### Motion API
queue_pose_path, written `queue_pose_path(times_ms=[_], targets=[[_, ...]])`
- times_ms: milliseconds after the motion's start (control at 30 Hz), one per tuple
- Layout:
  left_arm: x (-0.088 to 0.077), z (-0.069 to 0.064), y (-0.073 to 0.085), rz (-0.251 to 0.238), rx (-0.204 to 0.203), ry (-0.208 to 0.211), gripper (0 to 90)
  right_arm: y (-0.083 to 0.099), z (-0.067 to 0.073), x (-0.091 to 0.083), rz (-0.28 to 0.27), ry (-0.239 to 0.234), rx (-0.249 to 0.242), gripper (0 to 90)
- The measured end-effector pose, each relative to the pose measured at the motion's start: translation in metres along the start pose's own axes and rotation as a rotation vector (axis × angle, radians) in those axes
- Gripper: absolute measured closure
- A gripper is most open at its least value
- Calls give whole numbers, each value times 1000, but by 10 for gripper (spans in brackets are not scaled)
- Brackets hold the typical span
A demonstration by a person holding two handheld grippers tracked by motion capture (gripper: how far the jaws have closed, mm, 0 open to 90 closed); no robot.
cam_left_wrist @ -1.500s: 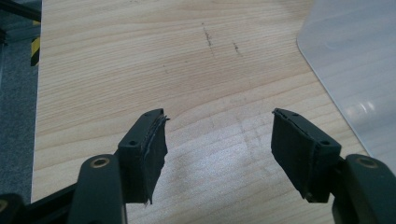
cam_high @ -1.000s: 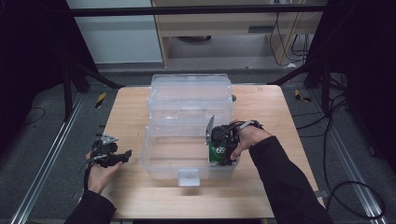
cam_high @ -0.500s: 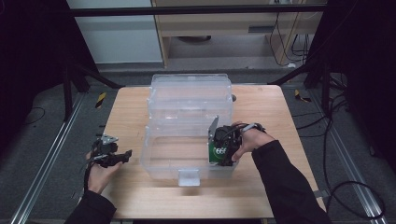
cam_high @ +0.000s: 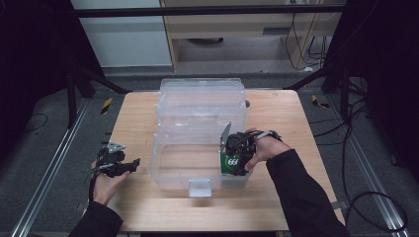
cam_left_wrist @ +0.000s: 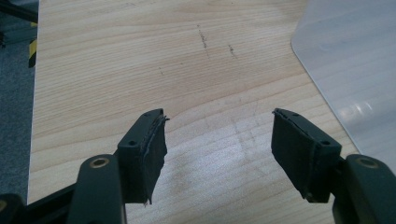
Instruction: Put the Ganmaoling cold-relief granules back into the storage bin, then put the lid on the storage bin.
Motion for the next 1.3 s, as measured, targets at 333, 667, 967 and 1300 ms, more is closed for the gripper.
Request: queue_pose_path(times_ms=[333,667,967,1300], targets=[[-3,2,-2,-15,-8,1,349,1,3,-18,-54,42,51,220],[-6,1,-4,-38,-8,3,363,0,19,-35,-174,55,100,328],[-8,2,-5,-51,-8,0,374,-15,32,-28,-235,29,108,344],[-9,3,-8,-62,-12,6,383,-21,37,-12,-275,8,124,348]])
Point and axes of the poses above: each handheld gripper's, and its own axes: x roughly forward along the jaws, y roughly out of its underside, z roughly to its left, the point moved 3 cm from there along x, roughly forward along the jaws, and after that the axes turned 6 degrees about -y, right-handed, at the moved point
